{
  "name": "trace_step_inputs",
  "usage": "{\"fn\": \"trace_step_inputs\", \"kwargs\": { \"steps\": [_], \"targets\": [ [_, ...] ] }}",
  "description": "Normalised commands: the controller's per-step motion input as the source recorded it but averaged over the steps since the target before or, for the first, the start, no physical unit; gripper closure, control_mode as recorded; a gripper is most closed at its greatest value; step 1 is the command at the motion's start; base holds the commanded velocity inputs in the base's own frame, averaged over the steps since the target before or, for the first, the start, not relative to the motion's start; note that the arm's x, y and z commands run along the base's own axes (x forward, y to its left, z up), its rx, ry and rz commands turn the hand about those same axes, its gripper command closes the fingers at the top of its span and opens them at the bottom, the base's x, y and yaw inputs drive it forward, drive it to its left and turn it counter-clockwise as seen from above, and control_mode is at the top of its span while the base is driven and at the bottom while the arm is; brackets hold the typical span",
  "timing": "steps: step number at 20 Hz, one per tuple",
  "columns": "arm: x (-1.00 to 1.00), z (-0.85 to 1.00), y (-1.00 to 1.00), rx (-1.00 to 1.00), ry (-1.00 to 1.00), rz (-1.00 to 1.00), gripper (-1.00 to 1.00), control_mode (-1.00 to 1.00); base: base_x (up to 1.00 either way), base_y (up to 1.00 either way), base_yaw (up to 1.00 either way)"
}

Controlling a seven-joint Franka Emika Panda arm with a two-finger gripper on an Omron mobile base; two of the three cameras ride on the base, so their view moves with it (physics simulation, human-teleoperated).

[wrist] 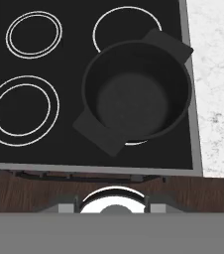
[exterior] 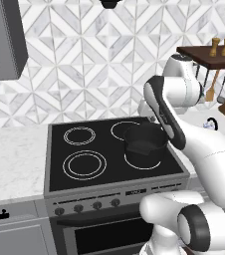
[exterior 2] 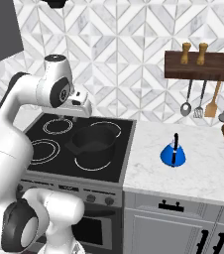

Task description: Pick the kettle from the counter and place it on a stove burner. Then turn the burner on.

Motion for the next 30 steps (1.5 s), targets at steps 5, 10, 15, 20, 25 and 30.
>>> {"fn": "trace_step_inputs", "kwargs": {
  "steps": [5, 10, 15, 20, 25, 30],
  "targets": [
    [0.00, 0.00, 0.00, 0.00, 0.00, 0.00, -1.00, -1.00, 0.00, 0.00, 0.00],
    [-0.07, -0.04, -0.16, 0.00, -0.07, 0.04, -1.00, -1.00, 0.00, 0.00, 0.00],
    [-0.42, -0.09, -1.00, 0.00, -0.19, 0.01, -1.00, -1.00, 0.00, 0.00, 0.00],
    [-0.39, -0.01, -1.00, 0.00, -0.21, 0.00, -1.00, -1.00, 0.00, 0.00, 0.00],
    [-0.04, 0.00, -1.00, 0.00, -0.06, -0.02, -1.00, -1.00, 0.00, 0.00, 0.00],
    [0.04, -0.02, -1.00, 0.01, 0.02, -0.08, -1.00, -1.00, 0.00, 0.00, 0.00]
  ]
}}
